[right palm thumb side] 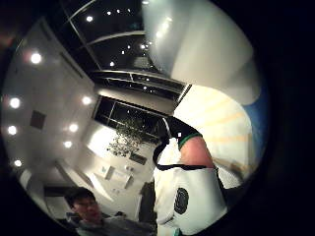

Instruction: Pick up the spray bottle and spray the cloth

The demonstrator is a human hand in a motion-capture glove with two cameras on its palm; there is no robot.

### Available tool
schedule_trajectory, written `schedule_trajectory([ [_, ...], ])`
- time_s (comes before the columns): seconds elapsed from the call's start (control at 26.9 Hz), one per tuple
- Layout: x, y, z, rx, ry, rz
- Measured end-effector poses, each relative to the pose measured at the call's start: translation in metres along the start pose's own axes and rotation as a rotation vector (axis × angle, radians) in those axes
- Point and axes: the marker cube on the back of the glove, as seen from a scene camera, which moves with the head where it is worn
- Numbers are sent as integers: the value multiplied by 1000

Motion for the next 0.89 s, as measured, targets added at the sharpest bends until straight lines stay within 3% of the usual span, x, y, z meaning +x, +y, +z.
schedule_trajectory([
  [0.19, -2, -14, -3, 54, -54, 44],
  [0.59, -4, -34, 4, 7, -16, 96],
  [0.74, -11, -38, 13, -72, 46, 53],
  [0.89, -30, -39, 24, -261, 170, -22],
])
